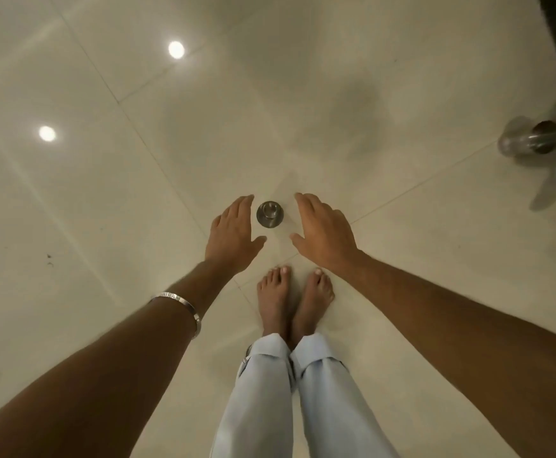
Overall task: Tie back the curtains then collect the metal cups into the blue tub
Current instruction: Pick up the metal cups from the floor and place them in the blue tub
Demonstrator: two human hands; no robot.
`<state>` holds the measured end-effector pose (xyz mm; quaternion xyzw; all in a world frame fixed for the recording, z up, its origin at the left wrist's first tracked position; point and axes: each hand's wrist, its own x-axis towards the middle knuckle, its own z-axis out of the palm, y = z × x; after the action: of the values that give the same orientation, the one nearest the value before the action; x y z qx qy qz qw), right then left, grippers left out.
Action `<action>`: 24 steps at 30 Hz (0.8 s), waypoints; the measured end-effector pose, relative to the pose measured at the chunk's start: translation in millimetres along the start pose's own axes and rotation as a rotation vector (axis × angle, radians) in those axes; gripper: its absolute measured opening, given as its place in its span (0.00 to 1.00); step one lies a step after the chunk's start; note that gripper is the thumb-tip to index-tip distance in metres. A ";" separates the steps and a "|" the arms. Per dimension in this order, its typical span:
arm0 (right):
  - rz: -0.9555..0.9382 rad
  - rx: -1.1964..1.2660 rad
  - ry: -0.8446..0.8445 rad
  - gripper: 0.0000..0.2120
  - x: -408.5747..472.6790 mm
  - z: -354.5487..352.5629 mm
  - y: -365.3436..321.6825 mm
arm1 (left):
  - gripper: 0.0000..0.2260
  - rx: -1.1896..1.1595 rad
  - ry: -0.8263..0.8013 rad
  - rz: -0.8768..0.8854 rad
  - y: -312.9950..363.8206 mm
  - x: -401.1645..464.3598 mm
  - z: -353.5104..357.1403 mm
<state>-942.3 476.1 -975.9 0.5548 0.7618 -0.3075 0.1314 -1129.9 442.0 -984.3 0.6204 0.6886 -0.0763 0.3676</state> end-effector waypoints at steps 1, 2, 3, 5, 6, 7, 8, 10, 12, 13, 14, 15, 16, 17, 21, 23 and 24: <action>-0.012 -0.009 -0.001 0.36 9.3 14.9 5.9 | 0.39 0.007 -0.006 0.004 -7.4 8.7 13.6; -0.025 -0.023 -0.001 0.36 18.9 29.0 11.4 | 0.39 0.012 -0.009 0.006 -14.3 17.7 26.7; -0.040 -0.037 0.000 0.37 28.1 43.0 16.3 | 0.40 0.017 -0.013 0.005 -21.1 26.7 38.9; -0.054 -0.052 0.002 0.38 43.6 66.2 24.4 | 0.42 0.025 -0.021 0.002 -33.1 43.2 59.4; -0.065 -0.056 0.003 0.40 51.9 78.5 28.6 | 0.42 0.024 -0.018 0.000 -39.3 51.4 70.0; -0.075 -0.058 0.005 0.41 57.5 85.8 31.3 | 0.43 0.024 -0.016 0.003 -43.1 57.1 76.0; -0.085 -0.058 0.008 0.42 62.0 91.3 32.8 | 0.44 0.026 -0.016 0.011 -46.0 61.5 80.2; -0.112 -0.047 0.021 0.43 73.7 109.4 37.1 | 0.44 0.031 -0.021 0.027 -54.2 72.2 95.0; -0.147 -0.037 0.023 0.43 79.3 123.8 38.8 | 0.44 0.032 -0.010 0.050 -57.8 77.1 105.7; -0.159 -0.024 0.024 0.43 80.8 129.2 38.7 | 0.42 0.032 0.006 0.062 -58.2 78.9 108.9; -0.163 -0.004 0.028 0.43 81.9 133.5 38.1 | 0.40 0.029 0.030 0.076 -58.1 80.5 111.5; -0.161 0.017 0.037 0.42 82.3 136.8 37.5 | 0.37 0.025 0.061 0.091 -57.7 81.6 113.5; -0.152 0.042 0.053 0.40 82.1 139.1 37.1 | 0.33 0.026 0.093 0.110 -56.8 82.9 114.5; -0.144 0.064 0.068 0.39 81.7 140.2 36.2 | 0.30 0.031 0.118 0.124 -56.2 83.4 114.9; -0.118 0.120 0.116 0.35 73.1 128.3 34.5 | 0.25 0.034 0.132 0.160 -47.5 78.5 102.6; -0.109 0.130 0.145 0.34 64.8 109.9 34.1 | 0.25 0.060 0.125 0.188 -35.6 74.5 85.4; -0.101 0.133 0.159 0.34 59.9 98.7 33.9 | 0.25 0.065 0.123 0.201 -27.8 72.2 74.7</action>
<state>-945.8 467.9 -1095.9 0.5459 0.7748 -0.3185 0.0178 -1121.5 451.6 -1091.2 0.7016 0.6412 -0.0231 0.3100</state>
